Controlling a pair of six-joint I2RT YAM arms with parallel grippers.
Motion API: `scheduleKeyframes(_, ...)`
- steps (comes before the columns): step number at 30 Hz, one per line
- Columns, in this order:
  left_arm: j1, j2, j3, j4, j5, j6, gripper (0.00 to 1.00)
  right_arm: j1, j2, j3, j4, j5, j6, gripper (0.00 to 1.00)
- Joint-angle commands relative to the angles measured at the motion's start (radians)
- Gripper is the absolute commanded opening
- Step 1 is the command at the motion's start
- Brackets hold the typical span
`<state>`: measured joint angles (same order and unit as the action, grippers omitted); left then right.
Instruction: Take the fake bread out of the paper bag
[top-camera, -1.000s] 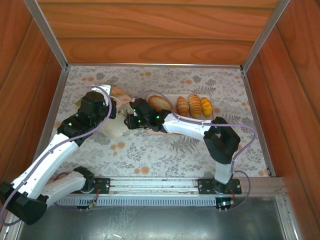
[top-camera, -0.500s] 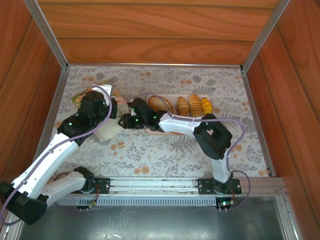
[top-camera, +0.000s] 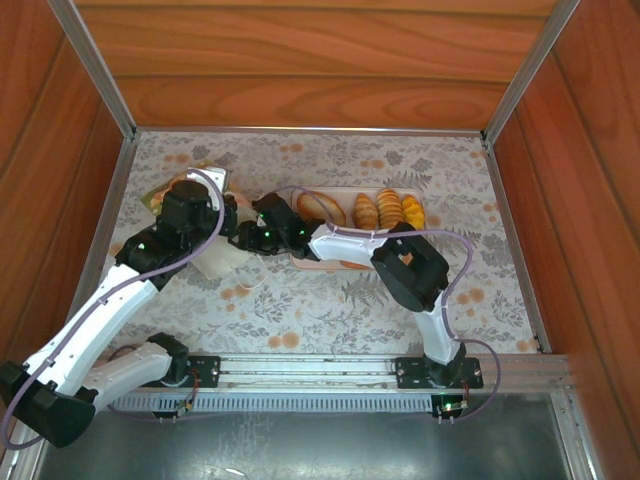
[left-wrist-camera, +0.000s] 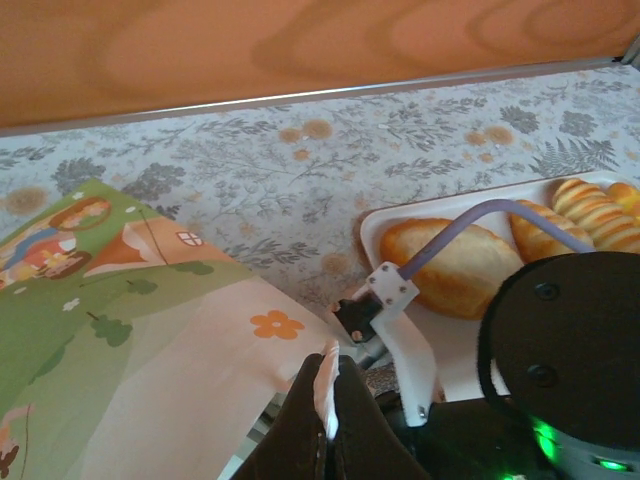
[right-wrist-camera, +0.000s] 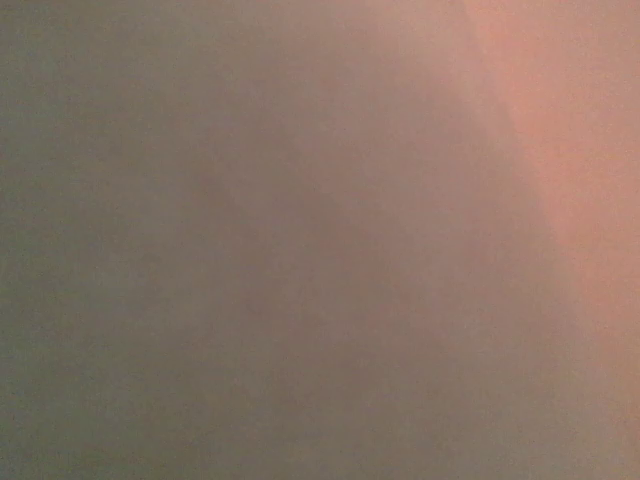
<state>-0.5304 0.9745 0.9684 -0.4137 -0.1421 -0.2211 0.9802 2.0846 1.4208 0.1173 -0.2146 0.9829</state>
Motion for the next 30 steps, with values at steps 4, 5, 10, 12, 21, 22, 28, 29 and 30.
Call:
scheduleKeyframes(4, -0.005, 0.004, 0.040, 0.036, 0.054, -0.027, 0.00, -0.008, 0.062, 0.096, 0.084, -0.026, 0.053, 0.47)
scheduleKeyframes(5, -0.005, 0.002, 0.040, 0.036, 0.056, -0.029, 0.00, -0.008, 0.074, 0.108, 0.085, -0.036, 0.060, 0.48)
scheduleKeyframes(10, -0.005, 0.000, 0.035, 0.044, 0.066, -0.040, 0.00, -0.012, 0.123, 0.146, 0.114, -0.075, 0.083, 0.46)
scheduleKeyframes(12, -0.005, 0.000, 0.032, 0.046, 0.070, -0.043, 0.00, -0.015, 0.135, 0.157, 0.107, -0.081, 0.082, 0.43)
scheduleKeyframes(21, -0.005, -0.014, 0.012, 0.045, -0.025, -0.050, 0.00, -0.024, 0.091, 0.150, 0.026, -0.091, -0.020, 0.21)
scheduleKeyframes(22, -0.006, -0.017, 0.005, 0.046, -0.055, -0.056, 0.00, -0.023, 0.076, 0.150, -0.011, -0.087, -0.048, 0.23)
scheduleKeyframes(28, -0.003, -0.020, -0.008, 0.022, -0.210, -0.089, 0.00, -0.021, -0.042, 0.103, -0.162, -0.094, -0.236, 0.22)
scheduleKeyframes(29, -0.003, -0.017, -0.006, 0.016, -0.235, -0.091, 0.00, -0.022, -0.065, 0.084, -0.170, -0.107, -0.265, 0.22)
scheduleKeyframes(30, -0.004, -0.011, -0.004, 0.007, -0.257, -0.095, 0.00, -0.021, -0.093, 0.063, -0.182, -0.120, -0.292, 0.22)
